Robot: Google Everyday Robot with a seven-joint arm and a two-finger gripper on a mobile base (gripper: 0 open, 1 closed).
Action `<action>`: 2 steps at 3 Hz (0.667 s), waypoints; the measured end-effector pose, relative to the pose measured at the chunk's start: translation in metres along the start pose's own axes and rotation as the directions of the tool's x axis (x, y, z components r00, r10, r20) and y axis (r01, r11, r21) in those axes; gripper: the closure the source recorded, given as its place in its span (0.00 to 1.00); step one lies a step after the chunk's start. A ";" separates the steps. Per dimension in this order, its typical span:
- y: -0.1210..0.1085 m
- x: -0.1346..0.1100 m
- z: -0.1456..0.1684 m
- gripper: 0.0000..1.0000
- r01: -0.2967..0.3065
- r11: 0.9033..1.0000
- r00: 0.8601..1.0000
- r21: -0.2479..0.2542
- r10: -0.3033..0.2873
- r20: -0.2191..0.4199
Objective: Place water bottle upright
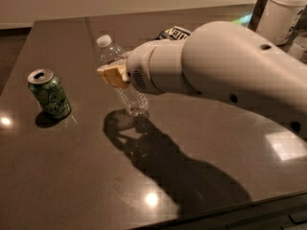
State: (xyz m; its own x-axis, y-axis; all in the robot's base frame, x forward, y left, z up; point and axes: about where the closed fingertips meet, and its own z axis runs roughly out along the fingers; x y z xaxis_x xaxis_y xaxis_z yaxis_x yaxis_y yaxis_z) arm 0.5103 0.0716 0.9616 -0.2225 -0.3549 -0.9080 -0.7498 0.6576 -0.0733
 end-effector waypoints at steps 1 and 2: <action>-0.002 -0.007 -0.002 1.00 -0.037 0.998 0.997 0.047 0.034 0.070; -0.006 -0.008 -0.004 1.00 -0.110 0.990 0.988 0.083 0.100 0.117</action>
Offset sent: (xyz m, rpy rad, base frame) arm -0.0038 -0.0207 -0.0011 0.2220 -0.0264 -0.2006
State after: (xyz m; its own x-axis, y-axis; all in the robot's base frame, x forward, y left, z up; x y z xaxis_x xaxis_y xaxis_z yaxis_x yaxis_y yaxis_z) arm 0.5136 0.0679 0.9712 -0.2218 -0.2074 -0.9528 -0.6663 0.7456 -0.0072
